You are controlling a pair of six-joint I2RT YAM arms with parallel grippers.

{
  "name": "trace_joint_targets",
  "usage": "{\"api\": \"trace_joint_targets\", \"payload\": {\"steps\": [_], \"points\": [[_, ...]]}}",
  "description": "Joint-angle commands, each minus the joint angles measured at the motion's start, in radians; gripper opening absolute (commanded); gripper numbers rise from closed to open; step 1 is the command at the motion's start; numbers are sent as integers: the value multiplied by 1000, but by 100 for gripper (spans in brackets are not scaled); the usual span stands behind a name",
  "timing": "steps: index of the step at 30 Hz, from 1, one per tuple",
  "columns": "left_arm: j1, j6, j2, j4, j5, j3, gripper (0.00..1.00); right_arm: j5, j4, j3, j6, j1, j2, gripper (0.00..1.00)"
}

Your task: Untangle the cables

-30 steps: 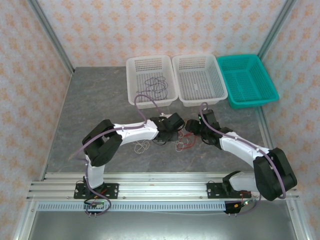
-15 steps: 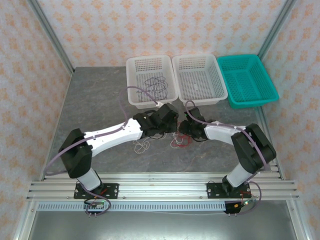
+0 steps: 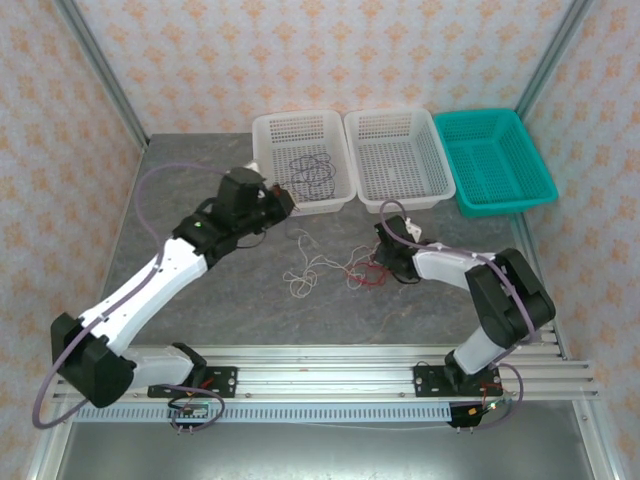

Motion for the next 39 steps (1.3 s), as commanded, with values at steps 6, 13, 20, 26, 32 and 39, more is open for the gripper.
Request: {"api": "trace_joint_targets", "payload": {"steps": [6,13,20,26,32,39], "points": [[76,74,-125,-66,49,-36,0,204,-85,-77,-38,-62,-222,6],[77,175,-153,-102,116,11,0,-76,67,-84,-294,-42,-450,55],[75,152,-138,3,248,1,0,-615,421,-46,-347,99,-418,74],[70,135,-146,39,267,-23,0,-748,479,131,-263,192,-156,76],[61,133,-157,54,273,-38,0,-730,500,279,-174,211,63,67],[57,161,-186,30,243,-44,0,-653,468,334,-161,215,119,2]]}}
